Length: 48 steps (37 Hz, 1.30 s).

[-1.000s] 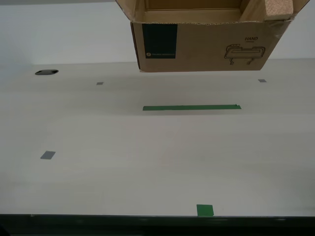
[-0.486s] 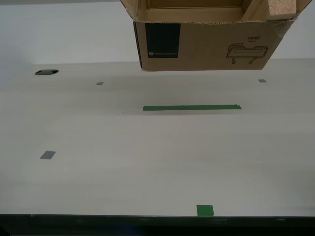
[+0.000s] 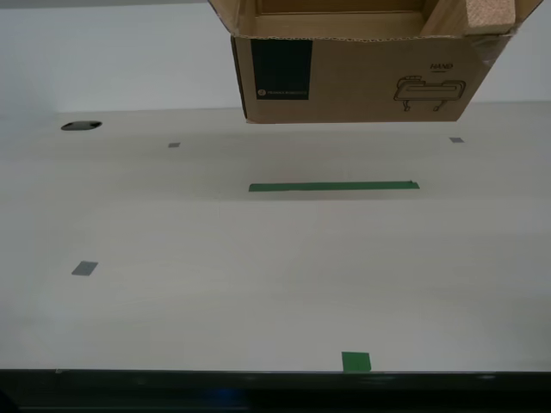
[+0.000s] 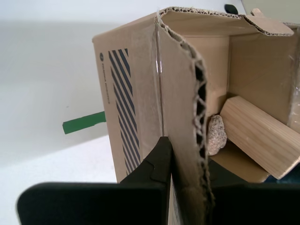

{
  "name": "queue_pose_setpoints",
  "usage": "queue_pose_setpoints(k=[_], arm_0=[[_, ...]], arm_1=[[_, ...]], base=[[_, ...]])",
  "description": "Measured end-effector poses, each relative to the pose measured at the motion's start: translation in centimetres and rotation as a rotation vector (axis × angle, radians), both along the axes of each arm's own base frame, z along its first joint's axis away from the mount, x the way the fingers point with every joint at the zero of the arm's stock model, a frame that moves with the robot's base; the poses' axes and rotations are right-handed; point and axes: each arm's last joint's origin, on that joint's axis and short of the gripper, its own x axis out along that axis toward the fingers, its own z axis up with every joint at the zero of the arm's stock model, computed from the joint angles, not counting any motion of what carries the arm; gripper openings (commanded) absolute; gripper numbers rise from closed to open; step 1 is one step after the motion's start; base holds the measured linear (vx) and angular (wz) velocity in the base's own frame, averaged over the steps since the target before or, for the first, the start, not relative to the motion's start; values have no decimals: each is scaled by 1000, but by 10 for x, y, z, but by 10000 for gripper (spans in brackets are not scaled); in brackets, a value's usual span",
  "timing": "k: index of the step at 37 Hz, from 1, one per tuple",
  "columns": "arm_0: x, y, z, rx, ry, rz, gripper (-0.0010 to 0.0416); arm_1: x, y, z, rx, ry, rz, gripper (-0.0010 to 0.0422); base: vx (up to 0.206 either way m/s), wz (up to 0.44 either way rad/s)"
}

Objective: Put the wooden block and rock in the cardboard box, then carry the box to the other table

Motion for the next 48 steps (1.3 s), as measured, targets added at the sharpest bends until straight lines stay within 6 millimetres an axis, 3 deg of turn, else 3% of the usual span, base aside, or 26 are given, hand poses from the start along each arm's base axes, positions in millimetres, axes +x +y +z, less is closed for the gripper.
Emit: queue_pose_setpoints(k=[17, 48], arm_0=[[0, 0, 0, 0, -2, 1, -1], [0, 0, 0, 3, 7, -7, -1]], arm_1=[[0, 0, 0, -5, 12, 28, -1], [2, 0, 2, -53, 43, 97, -1]], base=[[-132, 0], [-220, -6]])
